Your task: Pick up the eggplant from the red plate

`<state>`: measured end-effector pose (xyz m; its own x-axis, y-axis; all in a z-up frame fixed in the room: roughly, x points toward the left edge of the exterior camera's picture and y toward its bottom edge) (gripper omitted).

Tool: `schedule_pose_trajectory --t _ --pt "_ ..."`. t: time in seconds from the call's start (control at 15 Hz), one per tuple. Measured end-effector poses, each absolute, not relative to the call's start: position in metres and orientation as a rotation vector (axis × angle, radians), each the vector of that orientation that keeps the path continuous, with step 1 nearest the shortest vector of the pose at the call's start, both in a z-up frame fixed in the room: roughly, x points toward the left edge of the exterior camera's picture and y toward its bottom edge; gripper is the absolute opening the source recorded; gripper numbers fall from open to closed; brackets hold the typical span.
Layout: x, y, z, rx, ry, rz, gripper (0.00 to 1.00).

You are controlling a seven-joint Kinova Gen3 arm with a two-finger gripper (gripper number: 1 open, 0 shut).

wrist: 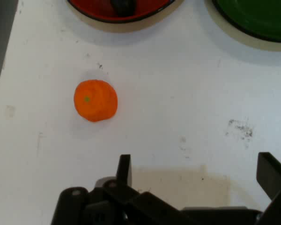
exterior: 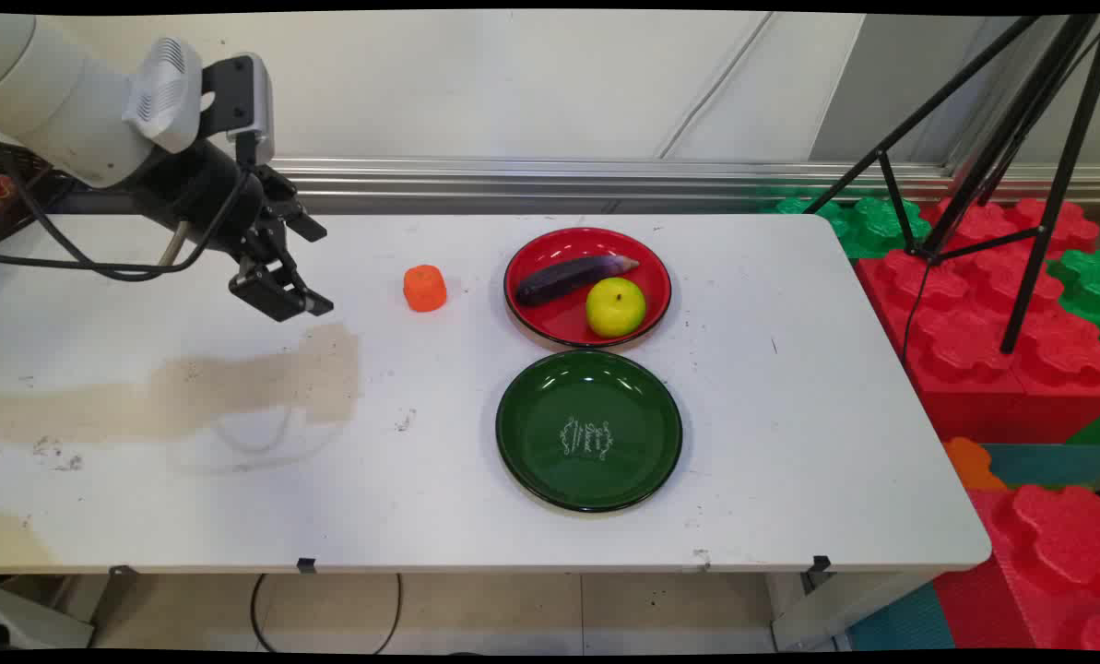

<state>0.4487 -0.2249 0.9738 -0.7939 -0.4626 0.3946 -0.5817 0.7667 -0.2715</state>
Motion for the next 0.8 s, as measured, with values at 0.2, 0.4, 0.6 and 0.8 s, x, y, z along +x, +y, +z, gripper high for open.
schedule_pose_trajectory --t 0.2,0.4,0.6,0.8 --pt "0.446 -0.229 0.977 0.843 -2.638 0.567 1.00" --pt "0.434 -0.243 0.985 0.876 -2.606 0.596 1.00" --pt "0.417 -0.263 0.993 0.928 -2.582 0.628 1.00" --pt "0.397 -0.287 0.997 0.979 -2.578 0.650 1.00"
